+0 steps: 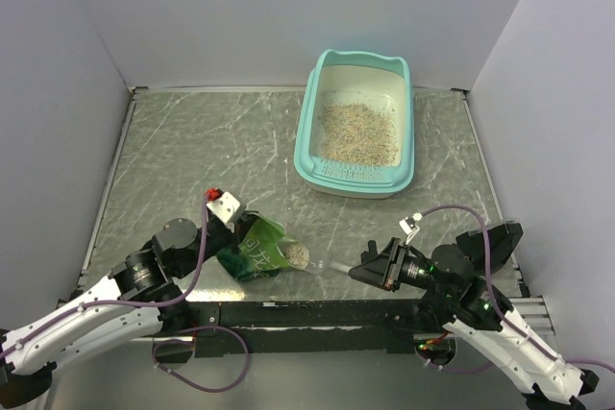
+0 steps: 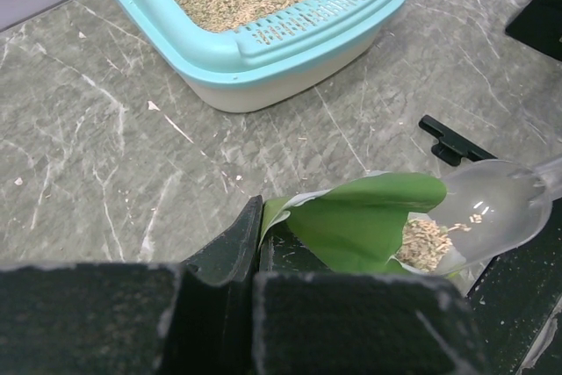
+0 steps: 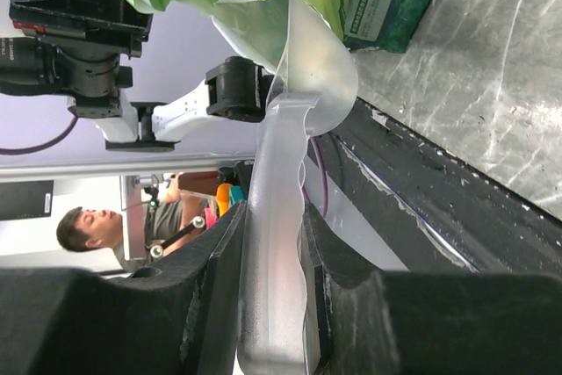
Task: Fill the litter box with clean litter
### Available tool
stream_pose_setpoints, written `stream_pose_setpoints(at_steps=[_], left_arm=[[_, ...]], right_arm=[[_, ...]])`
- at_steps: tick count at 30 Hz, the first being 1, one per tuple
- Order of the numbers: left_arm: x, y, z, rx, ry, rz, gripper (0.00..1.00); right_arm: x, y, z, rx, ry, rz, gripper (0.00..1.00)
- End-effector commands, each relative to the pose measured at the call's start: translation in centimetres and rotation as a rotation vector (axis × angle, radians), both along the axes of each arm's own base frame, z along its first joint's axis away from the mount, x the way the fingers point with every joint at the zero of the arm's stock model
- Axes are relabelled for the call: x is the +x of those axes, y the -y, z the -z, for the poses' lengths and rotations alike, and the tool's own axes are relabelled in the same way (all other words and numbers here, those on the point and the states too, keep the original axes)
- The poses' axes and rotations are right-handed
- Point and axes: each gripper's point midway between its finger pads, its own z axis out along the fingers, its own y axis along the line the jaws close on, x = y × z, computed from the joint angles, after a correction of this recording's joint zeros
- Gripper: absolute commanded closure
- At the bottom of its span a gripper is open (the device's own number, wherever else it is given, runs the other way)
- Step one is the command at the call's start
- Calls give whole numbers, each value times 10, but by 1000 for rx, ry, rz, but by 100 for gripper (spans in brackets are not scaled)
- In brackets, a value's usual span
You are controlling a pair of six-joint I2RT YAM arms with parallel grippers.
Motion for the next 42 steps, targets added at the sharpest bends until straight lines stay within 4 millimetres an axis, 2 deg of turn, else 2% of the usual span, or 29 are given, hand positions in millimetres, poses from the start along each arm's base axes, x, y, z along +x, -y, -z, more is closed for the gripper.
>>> stream_pose_setpoints(at_steps=[1,7,15,21,26,30,31,32,33,36,37,39,40,42], left_arm=[[5,-5,-8,-30,16,-40,99],[4,-6,-10,-36,18,-46,99],[4,-9,-13,-49,16,-60,99],[13,-23,-16,-58,8,-159,99],[16,-29,-19,-61,-3,-194,99],[14,-29,-22,-68,0,-187,99],[14,-30,-22,-69,-1,-188,99],[13,-29,-23,-71,1,-182,99],[11,-30,-24,-77,5,-176,99],[10,-29,-25,-80,4,-163,99],[9,-29,-26,-82,7,-162,99],[9,-29,-26,-82,3,-161,99],[9,-29,-26,-84,3,-162,99],[8,-30,-27,-87,6,-161,99]], right_arm=[[-19,27,-52,186,189,32,100],[-21,36,-78,238,231,59,100],[-14,44,-109,275,275,124,100],[-8,47,-129,301,287,166,100],[15,55,-138,283,267,301,100],[37,53,-135,248,240,386,100],[43,52,-139,258,247,403,100],[53,50,-135,238,232,437,100],[58,49,-141,261,241,454,100],[82,43,-131,227,198,535,100],[88,42,-140,259,215,550,100],[107,38,-131,240,203,612,100],[112,37,-141,278,221,630,100],[130,31,-131,241,212,681,100]])
